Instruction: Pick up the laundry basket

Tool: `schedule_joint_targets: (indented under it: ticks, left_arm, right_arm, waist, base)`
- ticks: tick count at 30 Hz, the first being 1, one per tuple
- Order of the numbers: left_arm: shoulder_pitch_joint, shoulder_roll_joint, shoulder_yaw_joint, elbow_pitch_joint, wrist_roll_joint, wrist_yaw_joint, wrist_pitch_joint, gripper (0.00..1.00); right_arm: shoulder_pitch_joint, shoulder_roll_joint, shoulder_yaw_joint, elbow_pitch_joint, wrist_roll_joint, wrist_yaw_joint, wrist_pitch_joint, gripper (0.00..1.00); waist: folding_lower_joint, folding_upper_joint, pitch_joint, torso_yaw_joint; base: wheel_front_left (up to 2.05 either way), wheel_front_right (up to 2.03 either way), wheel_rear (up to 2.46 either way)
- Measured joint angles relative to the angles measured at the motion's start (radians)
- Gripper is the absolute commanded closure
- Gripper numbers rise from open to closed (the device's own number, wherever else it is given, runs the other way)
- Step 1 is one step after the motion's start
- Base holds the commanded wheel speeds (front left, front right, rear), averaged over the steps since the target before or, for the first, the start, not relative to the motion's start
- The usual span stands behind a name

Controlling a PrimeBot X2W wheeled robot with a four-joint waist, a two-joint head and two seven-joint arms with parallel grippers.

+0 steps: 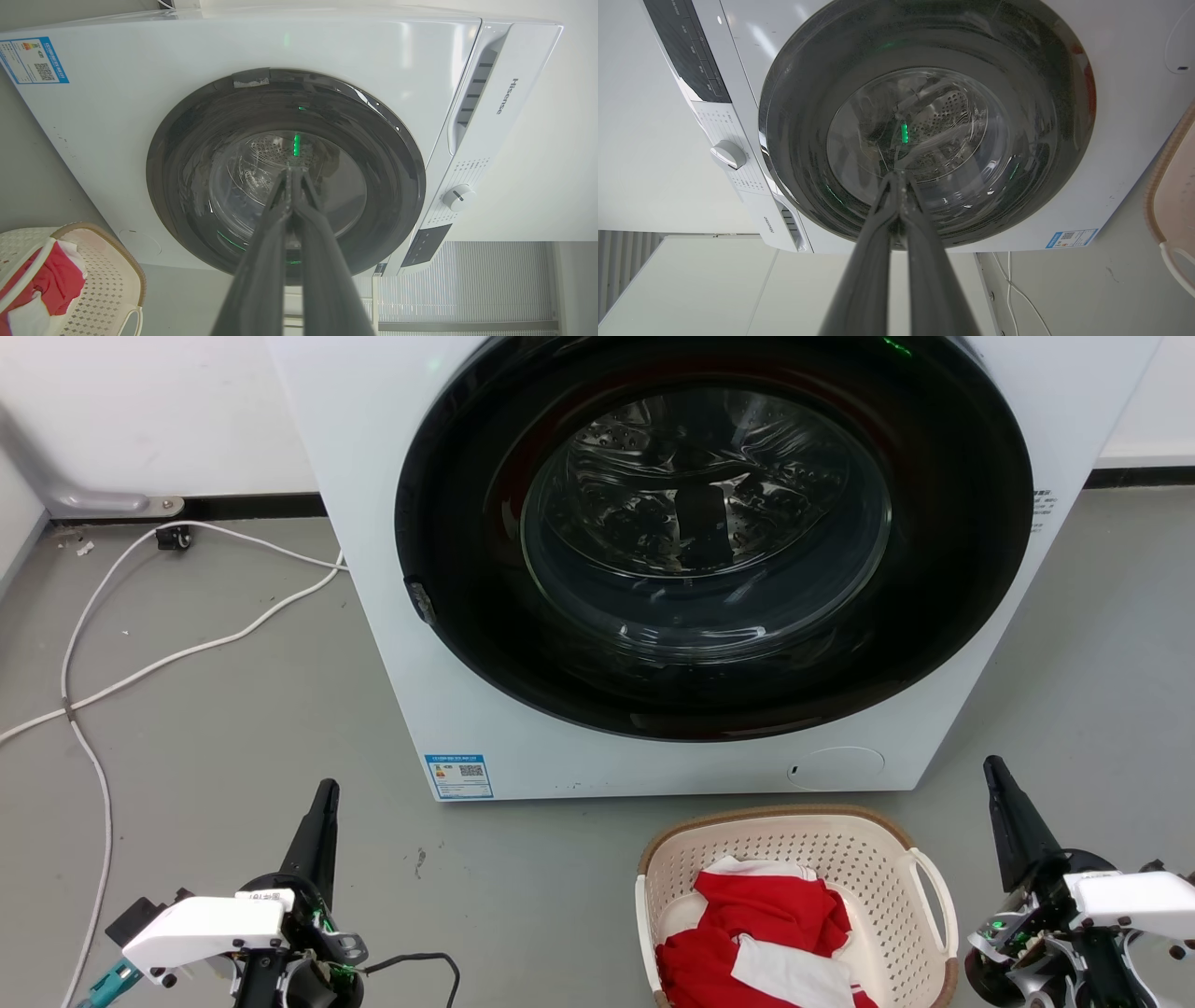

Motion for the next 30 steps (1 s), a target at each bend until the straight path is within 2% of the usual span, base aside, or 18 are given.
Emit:
schedule_joint_targets:
  ticks: [1, 2, 3, 4, 10, 14, 19, 30]
  left_arm:
    - [0.000, 0.000, 0.000, 0.000, 0.000, 0.000, 0.000, 1.00]
    - [0.000, 0.000, 0.000, 0.000, 0.000, 0.000, 0.000, 0.00]
    - [0.002, 0.000, -0.001, 0.004, 0.000, 0.000, 0.000, 1.00]
    - [0.007, -0.002, -0.002, 0.012, 0.000, 0.000, -0.001, 0.00]
    - [0.041, -0.007, -0.010, 0.036, 0.006, 0.002, -0.016, 0.00]
    - [0.040, -0.007, -0.009, 0.025, 0.053, 0.002, -0.036, 0.00]
    - [0.036, -0.007, -0.005, 0.003, 0.151, 0.005, -0.058, 0.00]
    - [0.031, -0.007, -0.037, -0.062, 0.379, 0.058, -0.107, 0.00]
  right_arm:
    - [0.000, 0.000, 0.000, 0.000, 0.000, 0.000, 0.000, 1.00]
    - [0.000, 0.000, 0.000, 0.000, 0.000, 0.000, 0.000, 0.00]
    - [0.002, 0.000, 0.000, 0.004, 0.000, 0.000, 0.000, 1.00]
    - [0.008, 0.001, 0.001, 0.012, 0.000, 0.000, 0.000, 0.00]
    - [0.043, 0.003, 0.004, 0.042, -0.013, 0.000, -0.015, 0.00]
    - [0.042, 0.003, 0.002, 0.035, -0.059, 0.000, -0.036, 0.00]
    - [0.041, 0.003, -0.001, 0.006, -0.163, 0.000, -0.058, 0.00]
    - [0.040, 0.003, 0.021, -0.075, -0.432, 0.000, -0.107, 0.00]
  waist:
    - [0.0000, 0.0000, 0.000, 0.000]
    - [0.0000, 0.0000, 0.000, 0.000]
    - [0.0000, 0.0000, 0.000, 0.000]
    - [0.0000, 0.0000, 0.000, 0.000]
    - [0.0000, 0.0000, 0.001, 0.000]
    - [0.0000, 0.0000, 0.002, 0.000]
    - [0.0000, 0.0000, 0.004, 0.001]
    - [0.0000, 0.0000, 0.008, 0.002]
  base:
    - [0.00, 0.00, 0.00]
    - [0.00, 0.00, 0.00]
    - [0.00, 0.00, 0.00]
    - [0.00, 0.00, 0.00]
    - [0.00, 0.00, 0.00]
    - [0.00, 0.00, 0.00]
    - [0.00, 0.00, 0.00]
    - [0.00, 0.00, 0.00]
